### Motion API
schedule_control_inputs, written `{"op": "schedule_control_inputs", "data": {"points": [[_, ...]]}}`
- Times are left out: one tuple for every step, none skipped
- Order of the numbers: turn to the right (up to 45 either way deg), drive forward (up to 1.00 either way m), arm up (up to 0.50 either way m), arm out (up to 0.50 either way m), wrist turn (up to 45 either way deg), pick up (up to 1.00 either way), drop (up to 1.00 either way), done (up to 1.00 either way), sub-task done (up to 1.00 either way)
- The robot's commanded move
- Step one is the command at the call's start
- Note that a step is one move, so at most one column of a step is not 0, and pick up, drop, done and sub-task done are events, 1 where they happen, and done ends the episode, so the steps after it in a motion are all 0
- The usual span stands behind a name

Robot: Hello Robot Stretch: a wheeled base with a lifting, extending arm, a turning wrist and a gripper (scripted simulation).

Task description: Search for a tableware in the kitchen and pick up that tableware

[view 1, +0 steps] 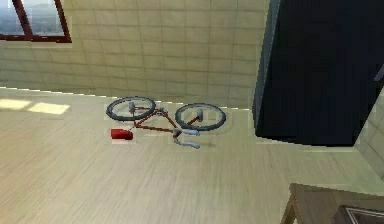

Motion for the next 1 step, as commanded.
{"op": "schedule_control_inputs", "data": {"points": [[0.0, 0.00, 0.00, 0.00, 45.0, 0.00, 0.00, 0.00, 0.00]]}}
